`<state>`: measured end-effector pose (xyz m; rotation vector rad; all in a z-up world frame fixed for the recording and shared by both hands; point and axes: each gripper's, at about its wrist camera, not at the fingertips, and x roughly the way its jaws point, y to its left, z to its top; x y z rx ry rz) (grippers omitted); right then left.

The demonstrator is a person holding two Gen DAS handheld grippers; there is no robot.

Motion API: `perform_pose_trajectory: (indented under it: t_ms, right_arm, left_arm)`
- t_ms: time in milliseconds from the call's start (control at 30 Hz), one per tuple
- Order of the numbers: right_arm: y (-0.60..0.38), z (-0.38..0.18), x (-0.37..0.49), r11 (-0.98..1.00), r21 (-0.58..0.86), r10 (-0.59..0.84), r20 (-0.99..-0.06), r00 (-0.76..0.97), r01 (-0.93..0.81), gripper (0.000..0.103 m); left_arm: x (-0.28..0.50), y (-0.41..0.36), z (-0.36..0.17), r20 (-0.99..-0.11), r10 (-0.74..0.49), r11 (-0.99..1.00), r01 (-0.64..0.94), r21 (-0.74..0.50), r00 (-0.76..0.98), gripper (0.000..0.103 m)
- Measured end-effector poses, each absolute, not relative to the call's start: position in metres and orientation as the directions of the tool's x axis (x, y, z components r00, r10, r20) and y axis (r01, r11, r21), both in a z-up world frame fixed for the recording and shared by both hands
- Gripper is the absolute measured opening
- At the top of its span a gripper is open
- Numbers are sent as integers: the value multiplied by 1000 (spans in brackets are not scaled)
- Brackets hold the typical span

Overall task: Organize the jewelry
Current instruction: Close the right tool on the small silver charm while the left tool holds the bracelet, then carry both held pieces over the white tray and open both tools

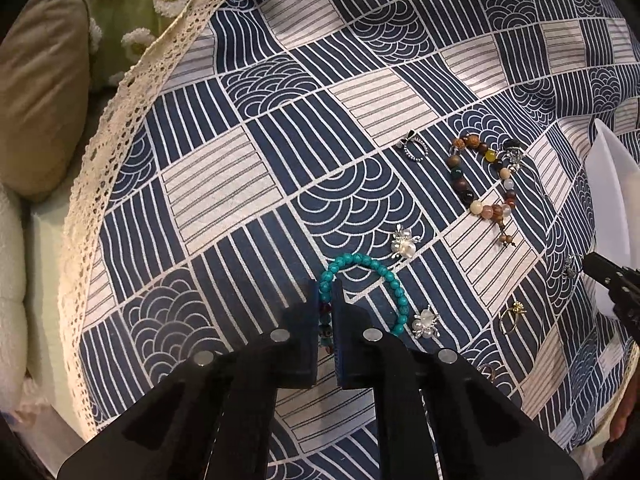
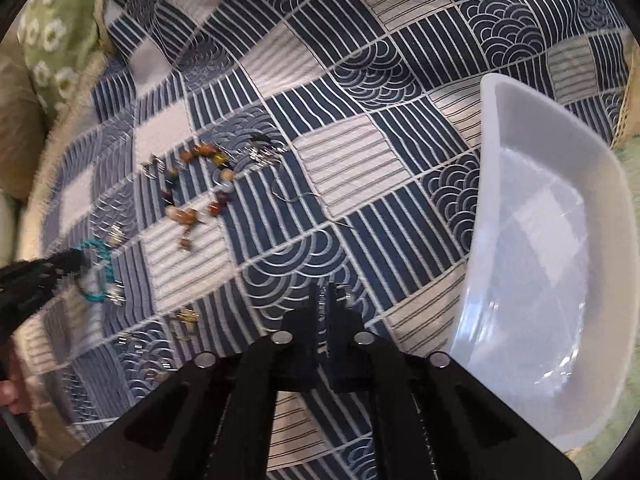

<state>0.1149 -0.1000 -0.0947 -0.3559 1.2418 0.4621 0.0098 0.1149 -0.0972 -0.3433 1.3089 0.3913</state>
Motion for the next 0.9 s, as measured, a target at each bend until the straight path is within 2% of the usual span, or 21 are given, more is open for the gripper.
perform_pose_trajectory:
  t_ms: [67, 200, 333, 367, 433, 500, 533, 567, 767, 900]
  right_arm:
    - [-98, -93, 111, 851, -39, 132, -950, 284, -524, 61]
    - [-93, -96, 108, 837, -64, 118, -949, 294, -543, 63]
    - [-88, -114, 112, 831, -139, 42, -950, 310, -539, 62]
    - [-87, -116, 112, 828, -150, 36, -948, 316, -541, 62]
    - [-85, -119, 112, 824, -138, 43, -952, 303, -549, 46]
    - [-84, -122, 112, 815, -155, 28, -952, 305, -558, 21]
    - [-87, -126, 114, 824, -88, 66, -967, 248, -560, 16]
    - [-91, -128, 116, 833, -50, 88, -971, 222, -551, 13]
    - [-106, -119, 122, 862, 41, 160, -968, 195, -506, 13]
    - [-114, -90, 119, 863, 77, 217, -949, 229, -499, 13]
  left_arm:
    - [8, 116, -97, -973, 90, 888, -459, -17, 210, 6]
    - [5, 117, -96, -974, 94, 890, -455, -11, 208, 6]
    - [3, 112, -96, -973, 95, 894, -447, -9, 209, 6]
    - [10, 110, -99, -973, 98, 895, -446, -5, 208, 6]
    - [12, 109, -100, -973, 101, 895, -447, -2, 207, 6]
    - [13, 110, -100, -973, 102, 895, -446, -2, 208, 6]
    - [13, 110, -99, -973, 104, 894, -447, 0, 208, 6]
    - [13, 110, -99, -973, 106, 894, -448, 2, 207, 6]
    - [14, 109, -97, -972, 107, 894, -447, 1, 211, 6]
    - [13, 102, -78, -960, 104, 905, -425, -17, 260, 6]
